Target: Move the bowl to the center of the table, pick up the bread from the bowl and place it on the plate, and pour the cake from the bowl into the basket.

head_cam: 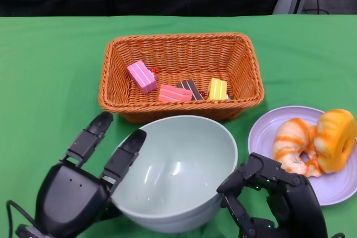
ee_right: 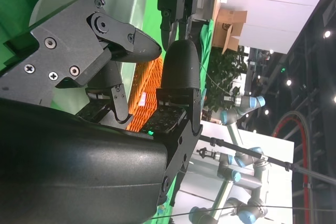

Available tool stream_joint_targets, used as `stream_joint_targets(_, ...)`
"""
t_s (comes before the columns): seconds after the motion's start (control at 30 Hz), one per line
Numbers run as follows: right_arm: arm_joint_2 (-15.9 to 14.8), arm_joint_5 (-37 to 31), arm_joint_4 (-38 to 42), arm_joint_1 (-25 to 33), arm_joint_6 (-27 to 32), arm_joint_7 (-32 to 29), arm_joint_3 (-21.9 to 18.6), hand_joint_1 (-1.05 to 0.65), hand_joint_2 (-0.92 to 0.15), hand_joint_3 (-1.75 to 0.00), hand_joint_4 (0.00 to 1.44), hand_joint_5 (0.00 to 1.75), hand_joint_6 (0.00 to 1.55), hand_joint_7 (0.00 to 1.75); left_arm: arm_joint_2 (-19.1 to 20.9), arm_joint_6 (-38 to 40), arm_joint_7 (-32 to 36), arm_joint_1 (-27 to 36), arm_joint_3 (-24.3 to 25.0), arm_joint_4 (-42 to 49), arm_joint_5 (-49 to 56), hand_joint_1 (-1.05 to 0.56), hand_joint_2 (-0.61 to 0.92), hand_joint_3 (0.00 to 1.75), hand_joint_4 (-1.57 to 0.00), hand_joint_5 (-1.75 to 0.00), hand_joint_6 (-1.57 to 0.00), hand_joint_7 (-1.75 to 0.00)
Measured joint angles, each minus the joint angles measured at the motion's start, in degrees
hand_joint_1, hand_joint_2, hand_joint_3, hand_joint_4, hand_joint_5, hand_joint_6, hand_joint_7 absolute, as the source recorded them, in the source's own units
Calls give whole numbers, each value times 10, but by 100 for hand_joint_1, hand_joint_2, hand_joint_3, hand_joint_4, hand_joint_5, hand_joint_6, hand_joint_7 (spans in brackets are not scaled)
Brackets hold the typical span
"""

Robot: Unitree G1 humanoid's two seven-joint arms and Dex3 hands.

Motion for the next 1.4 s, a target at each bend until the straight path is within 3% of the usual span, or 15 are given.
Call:
stream_joint_targets(0.23, 0, 2, 7, -1, -4, 2, 0, -15, -47, -101, 83, 143, 78, 121, 5, 23, -26, 16, 23, -16, -2, -61, 81, 0, -5, -2, -18, -2)
stream_joint_targets(0.43, 0, 1, 7, -1, -4, 2, 0, -16, -47, -100, 83, 142, 80, 120, 5, 3, -26, 19, 46, -20, -42, -69, 91, 2, -9, -4, -19, -1)
stream_joint_targets(0.93, 0, 0, 8, -1, -4, 3, 0, -17, -49, -97, 82, 143, 80, 119, -1, -12, -24, 27, 66, -22, -57, -68, 91, 2, -11, -3, -19, 0)
stream_joint_targets(1.07, 0, 0, 8, 0, -3, 3, 1, -16, -48, -98, 82, 143, 80, 119, -1, -11, -26, 30, 83, -37, -67, -55, 88, 0, -12, -3, -18, 0)
stream_joint_targets(1.23, 0, -2, 8, 0, -3, 1, 0, -16, -48, -99, 83, 142, 80, 119, 8, 16, -94, 48, 117, -93, -77, -41, 84, 0, -17, -4, -23, -2)
stream_joint_targets(1.4, 0, -1, 9, -1, -3, 1, 0, -16, -49, -97, 83, 144, 79, 119, 10, 12, -122, 67, 165, -125, -125, -45, 89, 2, -28, -8, -31, -3)
